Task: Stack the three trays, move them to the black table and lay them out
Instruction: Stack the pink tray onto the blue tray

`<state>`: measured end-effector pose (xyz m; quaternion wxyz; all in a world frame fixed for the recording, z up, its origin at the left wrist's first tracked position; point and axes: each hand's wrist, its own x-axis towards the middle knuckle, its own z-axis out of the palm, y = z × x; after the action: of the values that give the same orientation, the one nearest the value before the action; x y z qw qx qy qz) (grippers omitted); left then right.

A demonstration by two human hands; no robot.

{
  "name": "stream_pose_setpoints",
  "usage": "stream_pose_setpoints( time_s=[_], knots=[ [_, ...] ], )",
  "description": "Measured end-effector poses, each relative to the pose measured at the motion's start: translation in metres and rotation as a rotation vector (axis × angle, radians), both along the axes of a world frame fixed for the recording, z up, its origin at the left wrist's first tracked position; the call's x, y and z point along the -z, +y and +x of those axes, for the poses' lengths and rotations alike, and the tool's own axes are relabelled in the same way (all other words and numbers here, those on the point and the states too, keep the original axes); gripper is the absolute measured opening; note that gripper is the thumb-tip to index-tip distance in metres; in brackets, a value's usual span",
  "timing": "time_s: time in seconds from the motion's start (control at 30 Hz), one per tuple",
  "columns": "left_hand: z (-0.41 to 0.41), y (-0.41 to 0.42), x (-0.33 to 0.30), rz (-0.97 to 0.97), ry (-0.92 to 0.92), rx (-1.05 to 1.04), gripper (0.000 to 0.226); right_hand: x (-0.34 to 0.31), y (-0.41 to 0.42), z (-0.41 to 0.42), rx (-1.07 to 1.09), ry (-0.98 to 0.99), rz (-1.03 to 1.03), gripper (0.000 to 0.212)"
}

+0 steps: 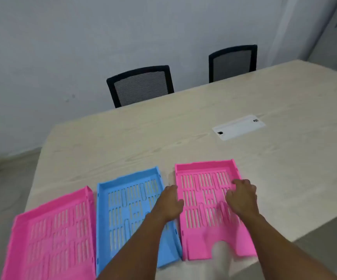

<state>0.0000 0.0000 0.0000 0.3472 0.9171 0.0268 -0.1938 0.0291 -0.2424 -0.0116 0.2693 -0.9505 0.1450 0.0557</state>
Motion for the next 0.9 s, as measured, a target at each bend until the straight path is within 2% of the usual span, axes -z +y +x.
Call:
stream_pose_setpoints(
  time_s=[0.13, 0.23, 0.3, 0.43, 0.53, 0.63, 0.73, 0.9],
  knots=[
    [-0.012, -0.018, 0.030, -0.099, 0.114, -0.042, 0.090, 0.022, -0.019, -0.032, 0.144, 0.072, -0.002, 0.057],
    [-0.020, -0.035, 0.032, -0.184, 0.188, -0.189, 0.091, 0.038, -0.032, -0.040, 0.151, 0.116, 0.048, 0.058],
    [-0.021, -0.042, 0.028, -0.206, 0.200, -0.272, 0.086, 0.042, -0.039, -0.038, 0.184, 0.103, 0.062, 0.049],
    [-0.021, -0.047, 0.032, -0.358, 0.156, -0.401, 0.073, 0.029, -0.047, -0.031, 0.181, 0.028, 0.041, 0.026],
    [-0.019, -0.049, 0.017, -0.573, 0.065, -0.469, 0.059, 0.015, -0.048, -0.021, 0.180, -0.057, 0.014, 0.021],
    [-0.009, -0.042, 0.002, -0.721, -0.017, -0.523, 0.063, 0.007, -0.043, -0.007, 0.165, -0.153, 0.002, 0.018],
    [-0.003, -0.022, -0.014, -0.731, -0.083, -0.575, 0.069, 0.000, -0.025, 0.004, 0.157, -0.213, 0.052, 0.018],
    [-0.019, 0.042, -0.016, -0.634, -0.190, -0.655, 0.069, -0.006, 0.036, 0.009, 0.076, -0.260, 0.187, 0.031]
  ],
)
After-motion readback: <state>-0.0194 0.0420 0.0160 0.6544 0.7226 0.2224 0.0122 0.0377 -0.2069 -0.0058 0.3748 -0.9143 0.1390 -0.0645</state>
